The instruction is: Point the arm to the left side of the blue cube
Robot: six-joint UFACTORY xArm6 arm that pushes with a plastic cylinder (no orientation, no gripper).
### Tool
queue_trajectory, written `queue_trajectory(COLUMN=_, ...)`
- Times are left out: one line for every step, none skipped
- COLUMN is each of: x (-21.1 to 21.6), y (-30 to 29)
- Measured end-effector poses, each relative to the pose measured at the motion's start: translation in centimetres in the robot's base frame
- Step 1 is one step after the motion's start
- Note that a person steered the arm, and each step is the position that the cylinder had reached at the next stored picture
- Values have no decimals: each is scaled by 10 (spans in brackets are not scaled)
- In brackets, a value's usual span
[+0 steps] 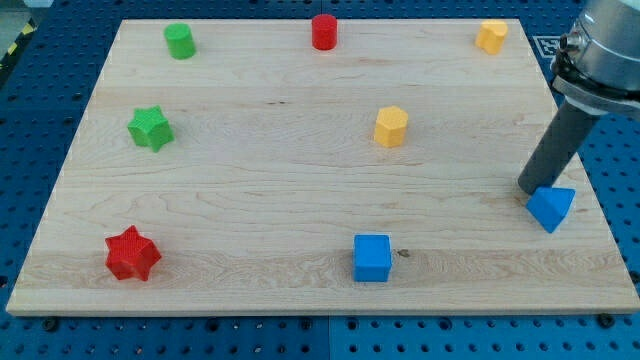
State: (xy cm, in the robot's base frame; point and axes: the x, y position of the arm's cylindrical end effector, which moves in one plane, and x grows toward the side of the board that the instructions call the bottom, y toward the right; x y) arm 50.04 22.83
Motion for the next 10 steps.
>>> queue_trajectory(x=5, y=2)
queue_trajectory(x=9, y=4)
queue_trajectory(x=11, y=5)
queue_trajectory(x=9, y=-13)
queue_trajectory(x=-3, y=-51)
queue_trajectory(x=1, y=-94)
queue_trajectory(x=2, y=-146)
queue_trajectory(x=6, y=-186)
queue_trajectory(x=23, y=-223)
queue_trajectory(x=46, y=-245)
